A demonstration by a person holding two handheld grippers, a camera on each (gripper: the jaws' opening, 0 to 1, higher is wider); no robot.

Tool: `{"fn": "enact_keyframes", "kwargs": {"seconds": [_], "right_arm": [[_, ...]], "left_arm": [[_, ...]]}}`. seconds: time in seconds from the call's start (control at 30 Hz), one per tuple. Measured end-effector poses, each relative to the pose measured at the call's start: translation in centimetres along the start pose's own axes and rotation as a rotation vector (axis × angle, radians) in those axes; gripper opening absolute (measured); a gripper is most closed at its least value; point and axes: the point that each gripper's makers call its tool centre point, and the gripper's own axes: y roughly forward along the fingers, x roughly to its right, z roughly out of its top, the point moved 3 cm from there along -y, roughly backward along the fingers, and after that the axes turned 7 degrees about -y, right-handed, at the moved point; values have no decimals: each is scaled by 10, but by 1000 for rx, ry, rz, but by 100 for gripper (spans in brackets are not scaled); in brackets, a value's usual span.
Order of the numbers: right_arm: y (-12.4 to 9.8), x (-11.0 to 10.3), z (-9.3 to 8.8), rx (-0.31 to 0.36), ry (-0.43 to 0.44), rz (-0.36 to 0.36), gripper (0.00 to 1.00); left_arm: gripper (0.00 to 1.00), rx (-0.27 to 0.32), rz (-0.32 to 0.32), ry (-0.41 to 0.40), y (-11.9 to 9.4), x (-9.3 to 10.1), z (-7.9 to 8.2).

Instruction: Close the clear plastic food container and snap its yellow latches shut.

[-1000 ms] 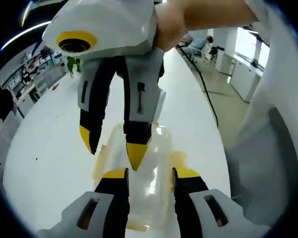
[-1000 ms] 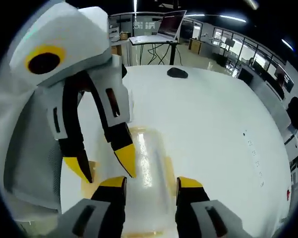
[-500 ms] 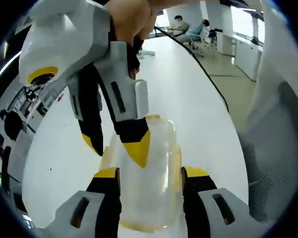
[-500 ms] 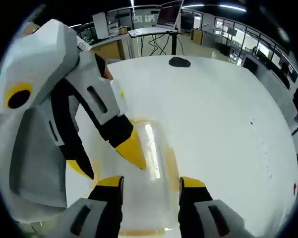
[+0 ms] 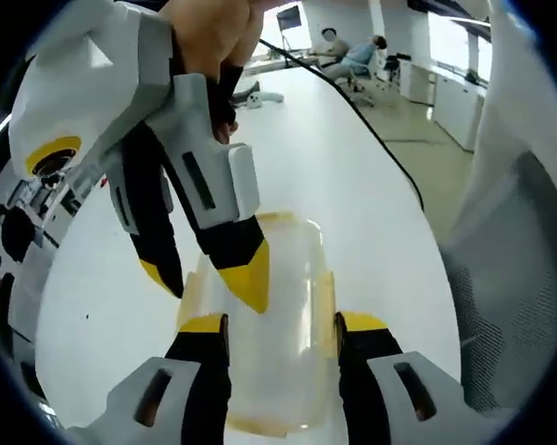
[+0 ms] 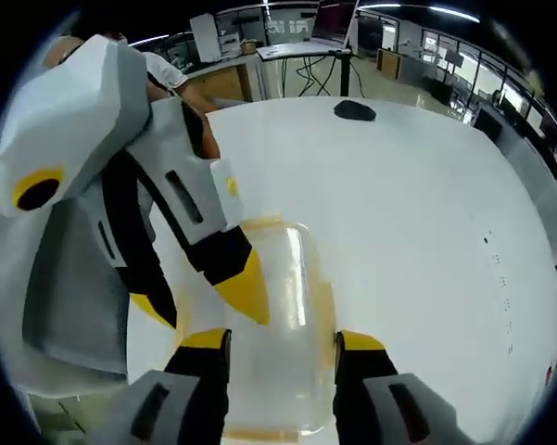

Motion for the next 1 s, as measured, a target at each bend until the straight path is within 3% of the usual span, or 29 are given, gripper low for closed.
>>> {"fn": "enact_keyframes", "kwargs": {"seconds": [0.23,0.53,0.77,0.83,0.87,1.0], "right_arm": [[4,3,2,-54,-3,86,44],[12,7,2,-120,-20,247,44],[15,7,4,-165,-43,303,42],[17,1,-4,-191,-33,367,41],[20,3,-3,-182,13,340,41],[22,2,-3,-189,-4,359,42]], "left_arm": [[43,-30,-17,21,0,-1,0],[43,-21,-17,8,0,-2,-1],[42,-30,-11,4,1,-2,0],[42,-31,-35,13,2,0,0],[42,-39,-30,28,2,1,1],[43,-32,-25,20,1,1,0]]}}
